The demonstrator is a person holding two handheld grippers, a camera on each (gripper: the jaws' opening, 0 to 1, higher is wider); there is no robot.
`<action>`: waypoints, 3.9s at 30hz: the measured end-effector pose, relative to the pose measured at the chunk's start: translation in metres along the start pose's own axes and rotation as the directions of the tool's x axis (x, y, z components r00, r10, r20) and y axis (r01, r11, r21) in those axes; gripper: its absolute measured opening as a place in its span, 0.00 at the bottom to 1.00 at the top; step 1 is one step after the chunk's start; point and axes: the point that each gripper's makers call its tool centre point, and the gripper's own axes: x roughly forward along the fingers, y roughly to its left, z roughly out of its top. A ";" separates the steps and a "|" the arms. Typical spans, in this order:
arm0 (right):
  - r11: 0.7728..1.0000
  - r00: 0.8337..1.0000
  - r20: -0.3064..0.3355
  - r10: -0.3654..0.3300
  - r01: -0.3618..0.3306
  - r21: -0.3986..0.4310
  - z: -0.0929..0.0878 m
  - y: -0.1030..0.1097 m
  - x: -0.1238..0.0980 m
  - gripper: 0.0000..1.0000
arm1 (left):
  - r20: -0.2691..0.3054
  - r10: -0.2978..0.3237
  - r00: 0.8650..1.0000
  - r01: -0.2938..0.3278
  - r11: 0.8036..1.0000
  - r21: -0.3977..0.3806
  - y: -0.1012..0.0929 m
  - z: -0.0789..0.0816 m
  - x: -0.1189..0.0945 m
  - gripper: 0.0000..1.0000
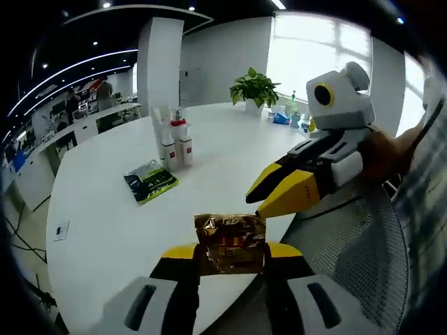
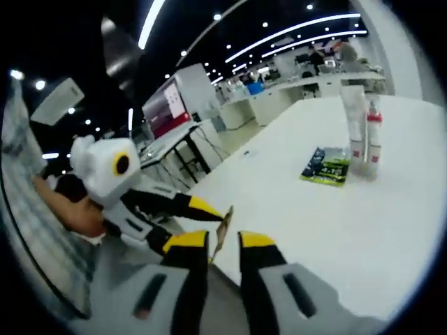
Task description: Arrange the skincare products in the storage area until every visible bottle or jar stands upright without overlapping.
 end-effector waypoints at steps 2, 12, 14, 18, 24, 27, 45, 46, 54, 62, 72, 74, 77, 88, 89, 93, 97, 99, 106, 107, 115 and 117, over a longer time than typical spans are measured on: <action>0.999 1.000 -0.004 0.008 -0.007 0.031 -0.001 0.000 0.001 0.15 | 0.013 -0.005 1.000 0.005 1.000 0.020 -0.003 0.005 0.000 0.36; 0.997 1.000 0.021 0.007 -0.008 0.074 0.002 0.002 -0.007 0.03 | 0.055 -0.029 0.998 0.022 0.991 0.131 -0.018 0.023 -0.003 0.36; 0.994 1.000 0.016 0.004 -0.006 0.110 0.001 0.002 -0.009 0.01 | 0.056 -0.039 0.998 0.031 0.992 0.126 -0.019 0.024 -0.003 0.37; 0.995 1.000 0.018 0.007 -0.008 0.104 0.002 0.002 -0.010 0.00 | 0.060 -0.045 0.997 0.037 0.990 0.138 -0.020 0.025 -0.002 0.37; 0.994 1.000 0.011 0.027 -0.028 0.101 0.002 0.003 -0.010 0.00 | 0.062 -0.091 0.994 0.080 0.982 0.171 -0.018 0.024 -0.006 0.39; 0.997 1.000 0.004 0.019 -0.020 0.070 0.001 0.002 -0.010 0.00 | 0.048 -0.115 0.992 0.105 0.979 0.174 -0.014 0.022 -0.009 0.39; 0.988 0.988 -0.017 0.150 -0.151 -0.014 -0.002 0.029 -0.013 0.00 | 0.046 -0.426 0.904 0.427 0.903 -0.034 -0.015 0.011 -0.025 0.28; 0.985 0.984 -0.030 0.174 -0.174 -0.018 -0.004 0.034 -0.012 0.00 | 0.066 -0.435 0.898 0.439 0.897 -0.053 -0.016 0.013 -0.026 0.27; 0.976 0.977 -0.056 0.208 -0.210 -0.048 -0.010 0.044 -0.015 0.00 | 0.075 -0.530 0.845 0.536 0.837 -0.110 -0.029 0.005 -0.033 0.11; 0.964 0.964 0.021 0.267 -0.267 0.015 0.003 0.048 -0.019 0.03 | 0.160 -0.590 0.792 0.611 0.761 -0.219 -0.032 0.016 -0.047 0.00; 0.957 0.958 0.046 0.282 -0.285 0.064 0.006 0.050 -0.022 0.11 | 0.389 -0.556 0.735 0.678 0.629 -0.381 -0.028 0.054 -0.056 0.00; 0.954 0.956 0.058 0.288 -0.292 0.068 0.009 0.050 -0.024 0.11 | 0.397 -0.553 0.733 0.680 0.621 -0.391 -0.028 0.056 -0.057 0.00; 0.950 0.952 0.094 0.291 -0.299 0.089 0.016 0.049 -0.025 0.11 | 0.427 -0.544 0.722 0.691 0.595 -0.410 -0.027 0.059 -0.059 0.00; 0.942 0.947 0.168 0.274 -0.299 0.151 0.030 0.039 -0.032 0.01 | 0.420 -0.540 0.730 0.684 0.577 -0.447 -0.033 0.056 -0.055 0.00; 0.941 0.946 0.162 0.281 -0.305 0.149 0.029 0.039 -0.032 0.01 | 0.418 -0.542 0.728 0.685 0.575 -0.447 -0.034 0.056 -0.055 0.00; 0.935 0.944 0.162 0.286 -0.312 0.168 0.029 0.040 -0.032 0.00 | 0.416 -0.529 0.740 0.672 0.602 -0.431 -0.032 0.054 -0.052 0.03; 0.933 0.943 0.183 0.278 -0.311 0.183 0.032 0.037 -0.035 0.00 | 0.397 -0.536 0.745 0.666 0.616 -0.420 -0.033 0.049 -0.050 0.05; 0.931 0.942 0.200 0.270 -0.309 0.194 0.035 0.034 -0.037 0.00 | 0.403 -0.525 0.749 0.661 0.629 -0.410 -0.031 0.049 -0.051 0.08; 0.917 0.934 0.230 0.273 -0.325 0.231 0.040 0.031 -0.041 0.00 | 0.440 -0.506 0.742 0.663 0.649 -0.372 -0.027 0.055 -0.052 0.11; 0.919 0.935 0.230 0.269 -0.321 0.228 0.040 0.031 -0.040 0.00 | 0.432 -0.498 0.751 0.651 0.669 -0.359 -0.025 0.053 -0.050 0.11; 0.909 0.931 0.239 0.275 -0.332 0.250 0.042 0.030 -0.040 0.00 | 0.394 -0.520 0.758 0.651 0.633 -0.419 -0.031 0.044 -0.048 0.02; 0.911 0.932 0.243 0.269 -0.328 0.250 0.042 0.029 -0.041 0.00 | 0.395 -0.523 0.755 0.655 0.618 -0.435 -0.030 0.045 -0.047 0.01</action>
